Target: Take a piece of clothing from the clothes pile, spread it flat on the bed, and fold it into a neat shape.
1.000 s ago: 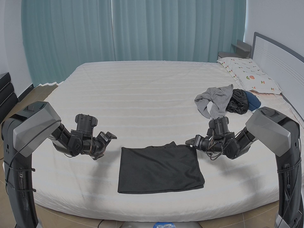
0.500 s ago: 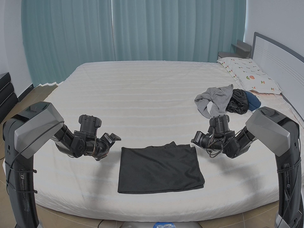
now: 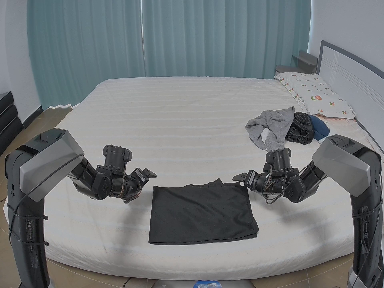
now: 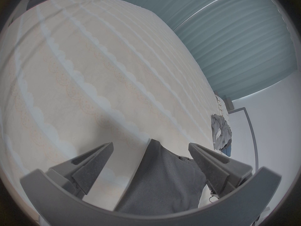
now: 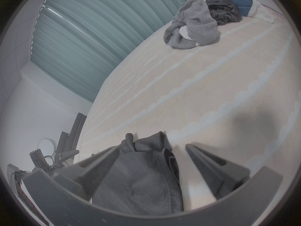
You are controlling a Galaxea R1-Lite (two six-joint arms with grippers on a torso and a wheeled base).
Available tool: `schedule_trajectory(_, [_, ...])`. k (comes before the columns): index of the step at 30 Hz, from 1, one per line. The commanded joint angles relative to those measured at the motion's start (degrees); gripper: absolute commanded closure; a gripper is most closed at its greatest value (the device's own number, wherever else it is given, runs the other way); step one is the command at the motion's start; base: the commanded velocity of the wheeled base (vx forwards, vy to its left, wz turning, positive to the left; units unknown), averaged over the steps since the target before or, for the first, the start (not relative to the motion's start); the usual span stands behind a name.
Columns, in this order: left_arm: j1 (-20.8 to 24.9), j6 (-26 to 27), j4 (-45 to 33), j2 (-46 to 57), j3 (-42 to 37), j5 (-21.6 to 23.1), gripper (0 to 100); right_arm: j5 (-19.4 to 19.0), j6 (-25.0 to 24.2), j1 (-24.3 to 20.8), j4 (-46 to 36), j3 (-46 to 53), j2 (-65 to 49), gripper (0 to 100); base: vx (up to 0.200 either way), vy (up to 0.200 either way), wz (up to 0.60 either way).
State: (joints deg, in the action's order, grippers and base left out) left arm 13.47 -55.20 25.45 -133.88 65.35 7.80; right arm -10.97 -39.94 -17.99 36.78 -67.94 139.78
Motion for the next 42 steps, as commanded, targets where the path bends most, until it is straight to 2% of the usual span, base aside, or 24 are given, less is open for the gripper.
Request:
schedule_trajectory(1, [0.0,-0.1,0.0,-0.2,0.2,0.0,0,-0.1,0.1,-0.8,-0.1,-0.1,0.1,0,0.000,0.000,0.00])
schedule_trajectory(4, [0.0,-0.1,0.0,-0.2,0.2,0.0,0,-0.2,0.5,-1.3,-0.4,-0.2,0.4,0,0.000,0.000,0.00])
schedule_trajectory(5, [0.0,-0.1,0.0,-0.2,0.2,0.0,0,-0.2,1.2,-1.4,-0.4,-0.4,0.8,100,0.000,0.000,0.00])
schedule_trajectory(17, [0.0,0.1,0.0,-0.4,0.4,-0.1,0,0.0,1.1,0.1,0.1,-1.2,1.1,100,0.000,0.000,0.00])
schedule_trajectory(25, [0.6,2.7,0.0,-1.1,0.4,-0.2,0,0.7,0.7,1.0,0.1,-1.6,1.0,100,0.000,0.000,0.00])
schedule_trajectory(42, [2.4,3.0,-0.3,-4.5,5.1,-0.7,0,0.8,0.6,1.8,0.1,-1.4,1.4,100,0.000,0.000,0.00])
